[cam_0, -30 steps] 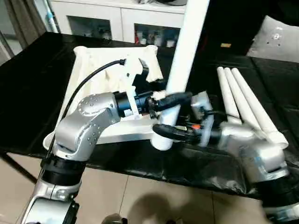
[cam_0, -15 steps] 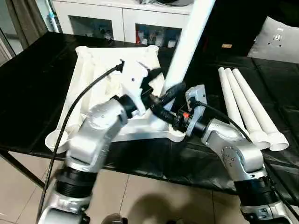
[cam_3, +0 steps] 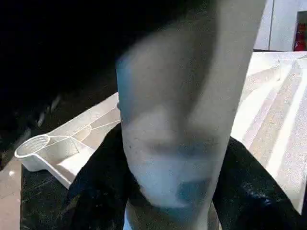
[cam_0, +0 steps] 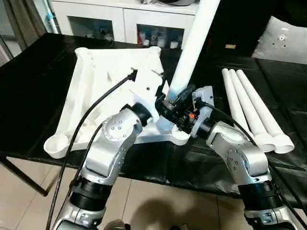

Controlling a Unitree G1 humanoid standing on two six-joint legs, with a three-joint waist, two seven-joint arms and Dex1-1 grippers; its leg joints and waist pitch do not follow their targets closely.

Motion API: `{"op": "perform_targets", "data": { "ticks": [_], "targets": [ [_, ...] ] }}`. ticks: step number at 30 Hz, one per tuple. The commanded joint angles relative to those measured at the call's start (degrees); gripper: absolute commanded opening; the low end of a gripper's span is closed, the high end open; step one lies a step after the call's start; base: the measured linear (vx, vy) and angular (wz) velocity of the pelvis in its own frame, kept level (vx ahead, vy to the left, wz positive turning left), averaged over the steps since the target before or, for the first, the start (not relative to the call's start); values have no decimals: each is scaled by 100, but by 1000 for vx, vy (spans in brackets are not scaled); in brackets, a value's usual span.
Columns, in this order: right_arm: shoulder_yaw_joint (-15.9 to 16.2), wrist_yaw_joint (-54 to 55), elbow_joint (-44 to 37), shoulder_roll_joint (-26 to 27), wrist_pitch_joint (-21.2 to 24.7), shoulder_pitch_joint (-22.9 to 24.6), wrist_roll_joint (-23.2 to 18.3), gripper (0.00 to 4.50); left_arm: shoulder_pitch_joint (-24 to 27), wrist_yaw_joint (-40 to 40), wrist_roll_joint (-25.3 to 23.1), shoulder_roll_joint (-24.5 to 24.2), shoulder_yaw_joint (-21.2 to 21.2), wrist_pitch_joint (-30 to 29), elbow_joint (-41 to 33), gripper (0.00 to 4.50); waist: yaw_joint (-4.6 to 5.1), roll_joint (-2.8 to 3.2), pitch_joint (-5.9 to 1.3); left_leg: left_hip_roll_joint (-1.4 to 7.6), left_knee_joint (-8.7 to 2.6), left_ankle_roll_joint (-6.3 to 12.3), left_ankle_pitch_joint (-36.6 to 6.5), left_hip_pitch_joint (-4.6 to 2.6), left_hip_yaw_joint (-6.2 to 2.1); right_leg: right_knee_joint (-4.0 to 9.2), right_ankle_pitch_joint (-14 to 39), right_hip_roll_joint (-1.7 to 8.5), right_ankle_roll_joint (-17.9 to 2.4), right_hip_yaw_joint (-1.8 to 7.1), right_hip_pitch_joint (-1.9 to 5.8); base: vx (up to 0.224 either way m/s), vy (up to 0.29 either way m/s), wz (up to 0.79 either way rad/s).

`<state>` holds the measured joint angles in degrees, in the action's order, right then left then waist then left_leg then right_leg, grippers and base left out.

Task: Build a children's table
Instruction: Pick table leg

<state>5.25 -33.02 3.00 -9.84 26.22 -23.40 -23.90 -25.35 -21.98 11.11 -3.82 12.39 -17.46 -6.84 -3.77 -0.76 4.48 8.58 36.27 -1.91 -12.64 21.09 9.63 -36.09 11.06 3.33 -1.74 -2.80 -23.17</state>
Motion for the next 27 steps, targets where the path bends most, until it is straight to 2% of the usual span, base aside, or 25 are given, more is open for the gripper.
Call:
{"op": "perform_targets", "data": {
  "ticks": [1,5,12,18,21,22,25,27],
  "targets": [
    [-20,-50,-59,-31,-32,-102,63,193,-2,-54,11,10,82,-84,87,329,9,-83,-410,401,-453,242,-329,1,-138,449,1061,508,-955,309,337,0,0,0],
    [20,-72,-64,-39,-30,-101,70,193,40,-76,108,80,51,-111,50,329,45,-91,-417,409,-454,244,-322,1,-142,446,1025,508,-991,305,334,0,0,0],
    [138,-265,-101,-110,-21,-90,84,193,41,-202,129,-12,-2,-139,97,329,51,-114,-434,408,-446,253,-325,-1,-137,448,1043,516,-992,308,343,0,0,0],
    [300,-515,-233,-198,21,11,56,193,11,-421,251,-145,-126,-120,157,335,37,-105,-435,407,-446,265,-292,-1,-137,438,997,509,-989,308,340,0,0,0],
    [337,-602,-254,-217,25,35,37,193,23,-812,545,-217,-247,-25,149,311,37,-103,-427,413,-456,253,-309,-6,-139,433,967,514,-1025,310,331,0,0,0],
    [341,-617,-242,-222,18,33,31,193,56,-1041,809,-235,-346,7,100,283,33,-94,-418,410,-459,246,-318,-9,-135,439,974,523,-1060,312,326,0,0,0],
    [341,-638,-242,-238,13,40,25,193,118,-1327,1109,-342,-458,-44,-3,273,38,-92,-411,411,-467,216,-381,-5,-140,428,986,519,-1081,311,332,0,0,0],
    [337,-641,-246,-239,19,42,23,193,125,-1356,1103,-385,-462,-52,-12,242,44,-90,-408,414,-468,211,-390,-18,-136,433,979,509,-1076,311,322,0,0,0]
  ]
}}
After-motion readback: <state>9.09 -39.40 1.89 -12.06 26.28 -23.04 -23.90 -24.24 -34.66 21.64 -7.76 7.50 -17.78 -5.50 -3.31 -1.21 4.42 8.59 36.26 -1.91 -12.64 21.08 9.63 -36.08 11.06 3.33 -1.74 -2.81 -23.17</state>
